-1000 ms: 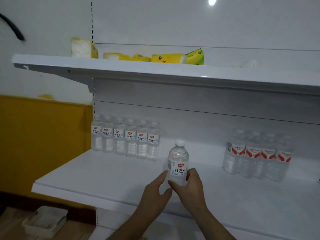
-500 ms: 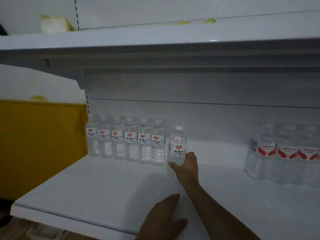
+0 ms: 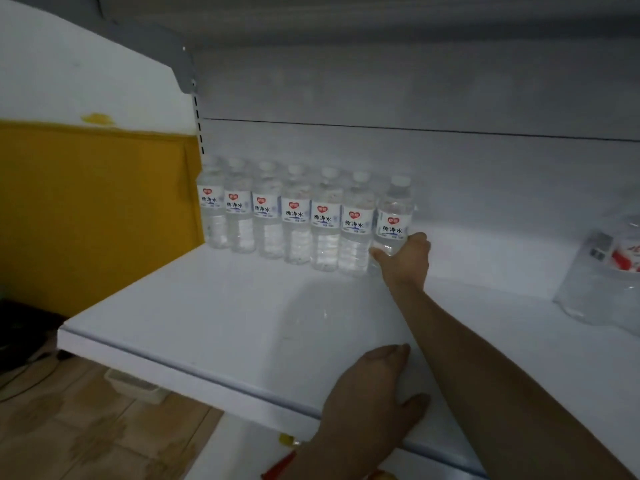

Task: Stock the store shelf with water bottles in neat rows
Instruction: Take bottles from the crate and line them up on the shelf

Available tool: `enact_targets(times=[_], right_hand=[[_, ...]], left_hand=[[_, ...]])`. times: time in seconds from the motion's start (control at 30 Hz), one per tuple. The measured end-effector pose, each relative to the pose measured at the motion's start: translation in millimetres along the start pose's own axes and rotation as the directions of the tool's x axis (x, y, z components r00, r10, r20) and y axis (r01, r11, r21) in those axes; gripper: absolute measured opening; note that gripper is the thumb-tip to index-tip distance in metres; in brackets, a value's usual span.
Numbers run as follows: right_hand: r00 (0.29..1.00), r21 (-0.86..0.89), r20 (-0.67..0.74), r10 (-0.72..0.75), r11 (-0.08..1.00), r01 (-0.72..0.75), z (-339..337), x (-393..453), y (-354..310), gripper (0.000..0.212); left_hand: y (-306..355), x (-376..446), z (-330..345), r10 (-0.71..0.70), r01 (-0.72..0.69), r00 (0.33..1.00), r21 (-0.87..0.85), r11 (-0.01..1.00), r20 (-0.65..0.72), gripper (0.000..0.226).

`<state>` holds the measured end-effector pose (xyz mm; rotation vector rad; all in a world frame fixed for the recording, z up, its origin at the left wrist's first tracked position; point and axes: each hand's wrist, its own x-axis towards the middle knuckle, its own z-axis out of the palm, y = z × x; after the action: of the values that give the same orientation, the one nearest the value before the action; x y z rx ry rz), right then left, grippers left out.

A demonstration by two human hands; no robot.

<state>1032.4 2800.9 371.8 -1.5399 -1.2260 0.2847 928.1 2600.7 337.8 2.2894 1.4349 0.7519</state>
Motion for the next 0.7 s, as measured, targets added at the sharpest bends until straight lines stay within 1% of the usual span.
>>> enact_targets(times=[0.07,0.13,0.2,0.27,0.3,0.37,0.43,0.47,0.6,0.7], right_hand=[[1.0,-0.008,0.007,0.005,1.0,-0.005,-3,1,-2,0.065],[0.998,-0.031,0.061,0.021,0.999,-0.019,-10,-1,-1,0.068],[0.991,-0.075,0.128,0.032,0.997,-0.023,-23,-6,6,0.077],[0.982,-0.087,0.171,0.076,0.994,-0.062,-49,-15,11,0.086],[0.976,-0.087,0.186,0.112,0.992,-0.097,-67,-22,13,0.087],[0.969,-0.091,0.185,0.164,0.985,-0.149,-112,-37,18,0.082],[0.973,-0.102,0.161,0.165,0.983,-0.15,-166,-57,24,0.073],[0.978,-0.113,0.141,0.155,0.984,-0.14,-195,-68,28,0.069],[0.99,-0.166,-0.002,0.144,0.976,-0.143,-315,-124,43,0.064],[0.976,-0.182,-0.151,0.154,0.967,-0.181,-396,-177,62,0.058]], left_hand=[[2,-1,-1,-0.013,0.014,1.0,-0.016,1.0,0.016,0.07],[2,-2,-3,-0.02,0.021,0.999,-0.025,0.999,0.034,0.07],[3,-2,-5,-0.033,0.035,0.998,-0.04,0.999,0.059,0.07],[4,-4,-6,-0.052,0.057,0.996,-0.066,0.996,0.07,0.07],[5,-5,-7,-0.059,0.063,0.997,-0.078,0.995,0.053,0.071],[13,-8,-9,-0.078,0.078,0.997,-0.131,0.988,0.004,0.069],[32,-14,-8,-0.092,0.076,0.995,-0.265,0.961,-0.049,0.066],[47,-19,-5,-0.076,0.05,0.995,-0.337,0.94,-0.064,0.065],[126,-55,29,0.106,-0.108,0.994,-0.534,0.839,-0.035,0.059],[185,-83,67,0.275,-0.219,0.961,-0.593,0.775,0.006,0.055]])
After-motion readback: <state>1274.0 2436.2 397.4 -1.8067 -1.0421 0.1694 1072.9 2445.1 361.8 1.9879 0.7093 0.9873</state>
